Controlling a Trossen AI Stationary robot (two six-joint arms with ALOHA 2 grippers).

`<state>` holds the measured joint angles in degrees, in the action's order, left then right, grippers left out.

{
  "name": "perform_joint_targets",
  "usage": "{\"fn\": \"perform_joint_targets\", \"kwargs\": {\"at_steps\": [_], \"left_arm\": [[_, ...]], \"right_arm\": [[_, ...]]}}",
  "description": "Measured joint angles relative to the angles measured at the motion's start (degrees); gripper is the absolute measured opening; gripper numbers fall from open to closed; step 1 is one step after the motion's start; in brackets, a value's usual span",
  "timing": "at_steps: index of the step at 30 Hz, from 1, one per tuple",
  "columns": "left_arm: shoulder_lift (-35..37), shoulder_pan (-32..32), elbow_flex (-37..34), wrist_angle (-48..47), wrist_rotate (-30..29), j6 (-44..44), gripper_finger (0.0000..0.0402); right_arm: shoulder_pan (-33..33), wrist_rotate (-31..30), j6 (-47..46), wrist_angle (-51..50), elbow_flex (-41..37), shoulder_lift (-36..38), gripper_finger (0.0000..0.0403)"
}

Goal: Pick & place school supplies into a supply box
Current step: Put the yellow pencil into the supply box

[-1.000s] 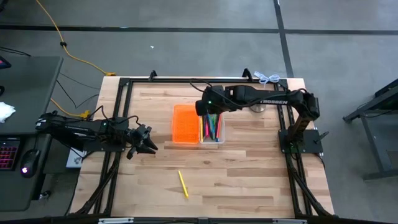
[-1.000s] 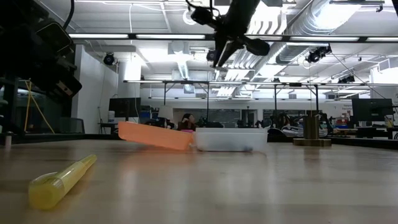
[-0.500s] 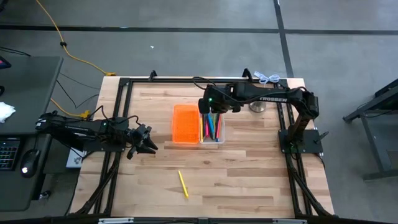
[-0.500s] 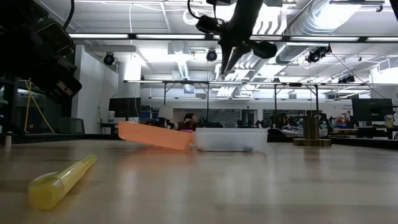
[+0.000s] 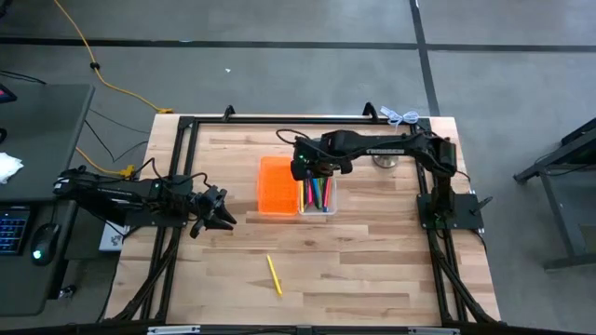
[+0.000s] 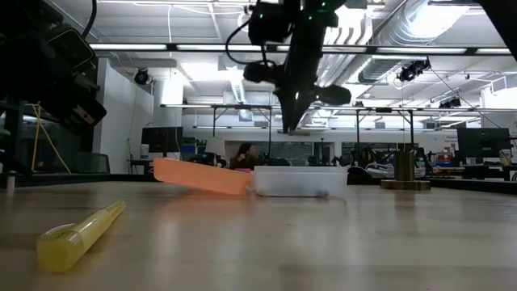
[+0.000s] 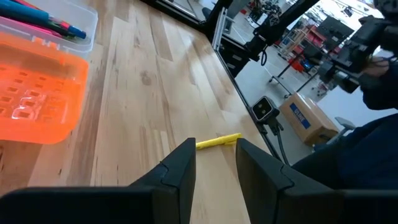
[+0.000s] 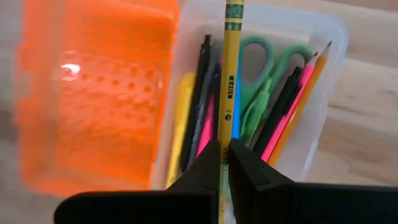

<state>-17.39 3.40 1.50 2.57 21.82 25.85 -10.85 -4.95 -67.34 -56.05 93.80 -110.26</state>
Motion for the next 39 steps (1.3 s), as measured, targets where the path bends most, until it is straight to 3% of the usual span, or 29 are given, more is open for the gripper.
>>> {"fn": "perform_joint_targets", "kwargs": {"at_steps": [16,39], "left_arm": [[0.0,0.0,0.0,0.0,0.0,0.0,0.0145],[0.0,0.0,0.0,0.0,0.0,0.3,0.0145]], "right_arm": [[-1.9,4.0,3.3,0.2,0.0,-7.5,0.0],[-3.0,4.8,6.4,0.4,0.0,-10.7,0.0002]]}}
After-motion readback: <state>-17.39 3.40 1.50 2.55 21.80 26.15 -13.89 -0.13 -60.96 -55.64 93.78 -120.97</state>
